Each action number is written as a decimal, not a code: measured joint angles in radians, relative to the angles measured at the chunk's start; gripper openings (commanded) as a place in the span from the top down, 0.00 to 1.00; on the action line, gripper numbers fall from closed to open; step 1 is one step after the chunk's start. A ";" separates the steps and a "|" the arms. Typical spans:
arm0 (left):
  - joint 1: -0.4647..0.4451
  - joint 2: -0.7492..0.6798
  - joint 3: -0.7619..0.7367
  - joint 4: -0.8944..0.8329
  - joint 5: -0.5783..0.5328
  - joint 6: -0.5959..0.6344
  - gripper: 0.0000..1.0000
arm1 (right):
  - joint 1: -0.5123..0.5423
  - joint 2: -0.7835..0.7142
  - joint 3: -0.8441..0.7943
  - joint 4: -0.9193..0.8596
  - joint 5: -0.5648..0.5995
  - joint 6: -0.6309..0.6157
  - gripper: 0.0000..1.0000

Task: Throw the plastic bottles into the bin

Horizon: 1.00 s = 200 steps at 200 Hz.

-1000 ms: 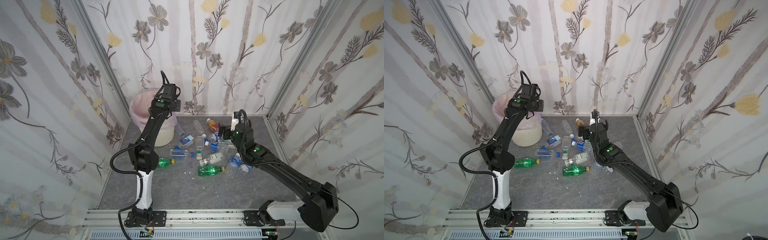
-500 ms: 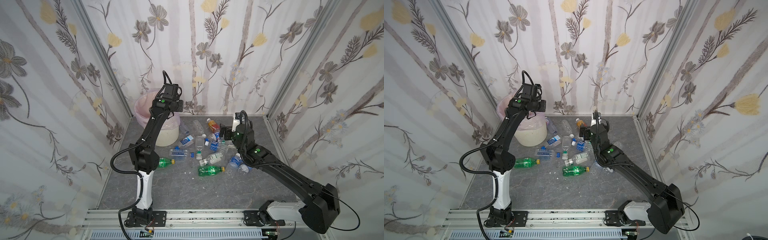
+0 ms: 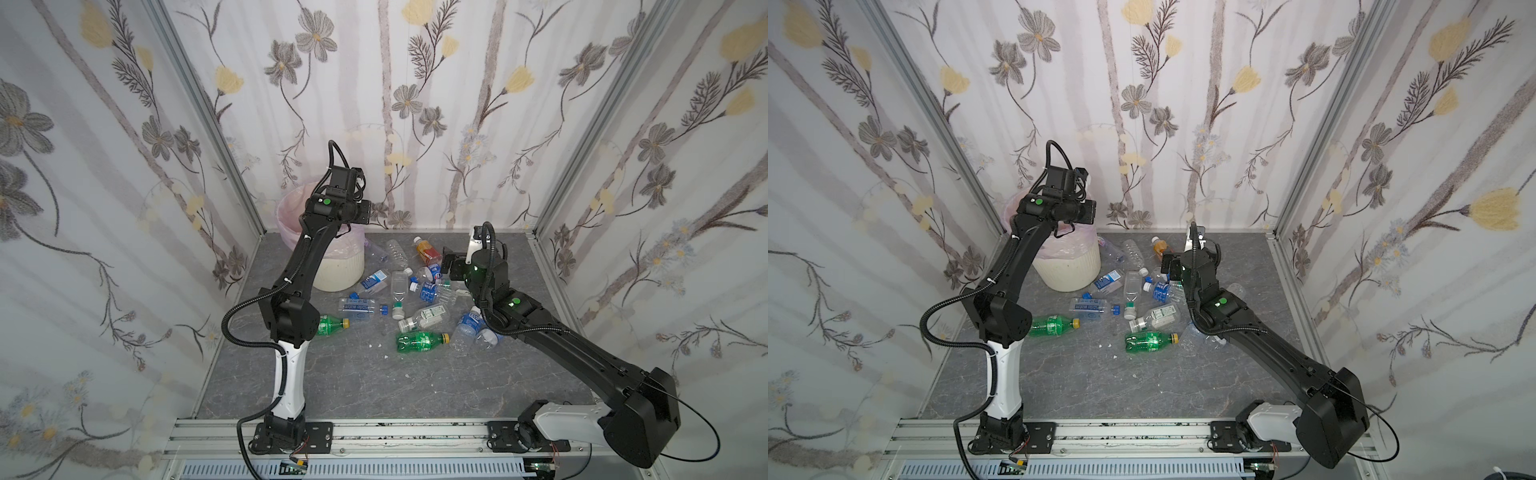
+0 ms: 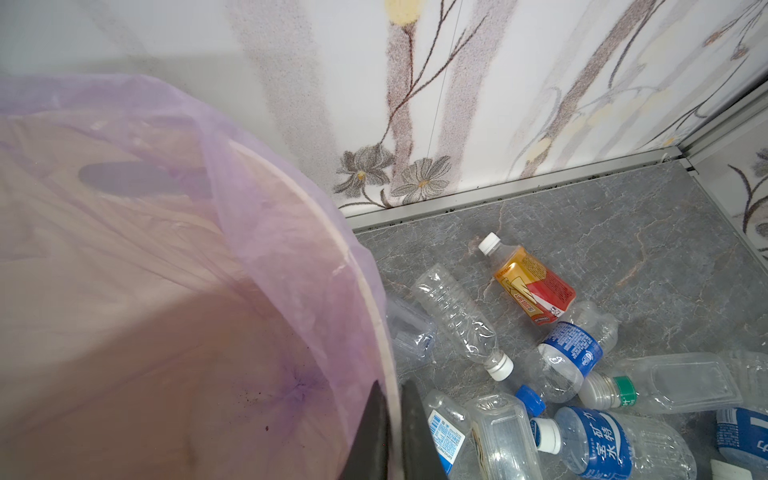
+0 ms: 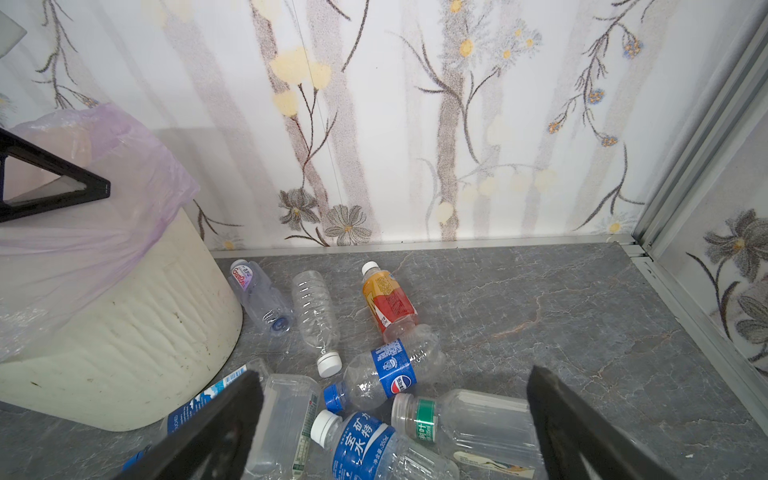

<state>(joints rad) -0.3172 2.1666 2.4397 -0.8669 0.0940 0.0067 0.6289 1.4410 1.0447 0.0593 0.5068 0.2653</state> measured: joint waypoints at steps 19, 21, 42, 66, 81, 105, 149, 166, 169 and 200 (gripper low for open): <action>0.000 0.006 0.000 0.003 -0.001 0.013 0.98 | 0.000 0.006 0.000 -0.002 0.006 0.014 0.00; 0.000 0.006 0.000 0.003 -0.002 0.013 0.98 | 0.000 0.007 0.000 -0.002 0.007 0.015 0.00; 0.001 0.010 -0.001 0.011 -0.013 0.017 0.92 | 0.000 0.024 0.005 -0.011 0.016 0.022 0.00; 0.012 0.014 0.000 0.020 -0.013 0.022 0.91 | 0.000 0.037 0.014 -0.019 0.016 0.033 0.00; 0.021 0.020 0.002 0.032 -0.012 0.032 0.89 | 0.000 0.040 0.016 -0.022 0.015 0.040 0.00; 0.031 0.026 0.004 0.047 -0.011 0.048 0.83 | 0.000 0.047 0.017 -0.023 0.015 0.045 0.00; 0.030 0.031 0.018 0.047 0.013 0.062 0.67 | 0.000 0.076 0.040 -0.034 0.016 0.052 0.00; 0.026 0.031 0.021 0.047 0.022 0.063 0.51 | 0.000 0.092 0.055 -0.048 0.016 0.059 0.00; 0.026 0.031 0.022 0.047 0.022 0.063 0.48 | 0.000 0.094 0.057 -0.050 0.016 0.059 0.00; 0.024 0.020 0.022 0.044 0.016 0.060 0.24 | 0.000 0.104 0.066 -0.055 0.008 0.069 0.00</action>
<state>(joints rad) -0.2928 2.1868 2.4619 -0.8230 0.1104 0.0669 0.6292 1.5452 1.1107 0.0044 0.5152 0.3344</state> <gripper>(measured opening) 0.695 0.995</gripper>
